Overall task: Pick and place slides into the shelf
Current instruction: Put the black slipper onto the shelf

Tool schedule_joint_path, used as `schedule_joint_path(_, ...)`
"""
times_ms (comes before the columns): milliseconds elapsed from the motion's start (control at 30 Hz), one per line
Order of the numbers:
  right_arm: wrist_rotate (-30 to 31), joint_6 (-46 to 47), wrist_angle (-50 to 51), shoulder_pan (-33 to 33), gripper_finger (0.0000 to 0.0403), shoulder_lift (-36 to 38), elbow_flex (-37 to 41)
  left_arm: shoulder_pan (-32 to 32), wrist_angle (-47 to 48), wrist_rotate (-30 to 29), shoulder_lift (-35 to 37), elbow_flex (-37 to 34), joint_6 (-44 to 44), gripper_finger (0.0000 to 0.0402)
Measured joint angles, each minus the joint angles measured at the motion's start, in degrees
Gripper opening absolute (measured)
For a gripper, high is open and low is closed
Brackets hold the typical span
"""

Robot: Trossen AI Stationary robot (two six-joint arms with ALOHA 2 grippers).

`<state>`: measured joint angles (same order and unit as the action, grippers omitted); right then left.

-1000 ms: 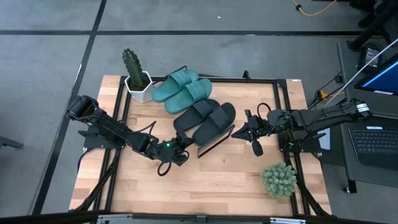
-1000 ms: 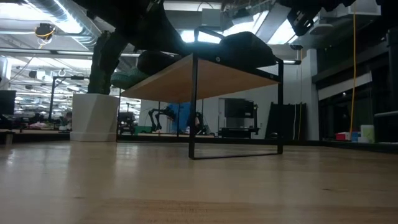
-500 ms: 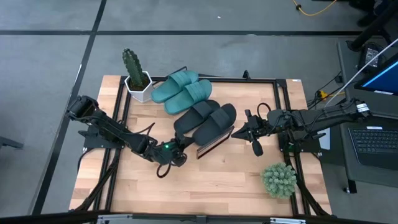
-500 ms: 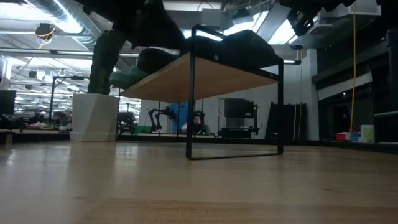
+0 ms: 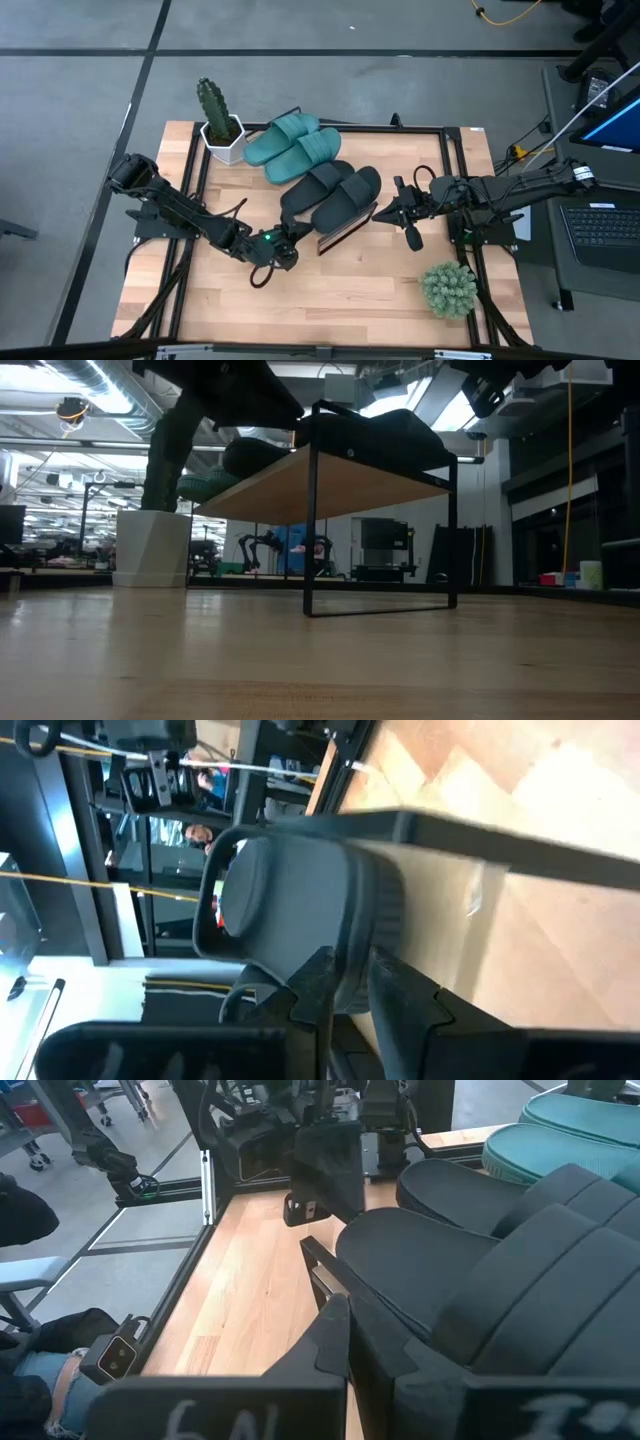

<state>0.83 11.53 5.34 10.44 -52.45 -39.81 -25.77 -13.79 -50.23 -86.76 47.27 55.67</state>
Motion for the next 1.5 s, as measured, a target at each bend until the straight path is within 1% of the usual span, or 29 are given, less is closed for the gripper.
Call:
schedule_joint_path(167, 0.0, 0.0, 0.0, 0.0, 0.0006, 0.0, 0.0, -0.7, 0.3, 0.2, 0.0, 0.0, -0.1, 0.0044)
schedule_joint_path(367, 0.0, 0.0, 0.0, 0.0, 0.0006, 0.0, 0.0, -1.7, 0.4, 0.0, 0.0, 0.0, -1.5, 0.0046)
schedule_joint_path(533, 0.0, -1.6, -0.2, 0.0, 0.0006, 0.0, 0.0, -2.9, -0.1, -2.7, 0.0, 0.0, -1.2, 0.0041)
schedule_joint_path(667, 0.6, -4.2, -2.8, -0.4, 0.0006, 0.0, 0.0, -3.5, -1.0, -5.0, 0.0, 0.0, -1.2, 0.0030)
schedule_joint_path(800, 3.6, -6.0, -3.0, -2.5, 0.0006, 0.0, 0.0, -3.5, -1.0, -5.0, 0.0, 0.0, -2.4, 0.0014)
schedule_joint_path(867, 3.6, -5.9, -3.0, -4.4, 0.0006, 0.0, 0.0, -3.5, -1.0, -5.2, 0.0, 0.0, -2.7, 0.0005)
schedule_joint_path(967, 3.6, -6.0, -3.0, -7.7, 0.0006, -0.3, 0.0, -3.7, -2.1, -7.3, 0.0, 0.0, -3.1, 0.0002)
schedule_joint_path(1067, 1.2, -6.7, -3.1, -11.2, 0.0006, -1.7, 0.0, -4.1, -3.3, -8.9, 0.2, 0.0, -3.2, 0.0001)
schedule_joint_path(1200, -4.0, -8.7, -4.5, -15.5, 0.0006, -4.4, -0.5, -4.3, -3.0, -9.0, 1.7, 0.0, -7.5, 0.0000)
schedule_joint_path(1333, -7.5, -10.5, -4.5, -18.4, 0.0006, -7.5, -3.3, -4.2, -1.5, -8.8, 3.8, 0.0, -11.4, 0.0000)
schedule_joint_path(1433, -10.2, -11.8, -3.6, -19.9, 0.0006, -10.4, -5.9, -4.4, -1.4, -8.7, 5.1, 0.0, -12.1, 0.0000)
schedule_joint_path(1500, -10.5, -12.5, -2.5, -20.8, 0.0006, -12.9, -7.1, -4.6, -1.3, -8.6, 5.5, 0.0, -12.3, 0.0000)
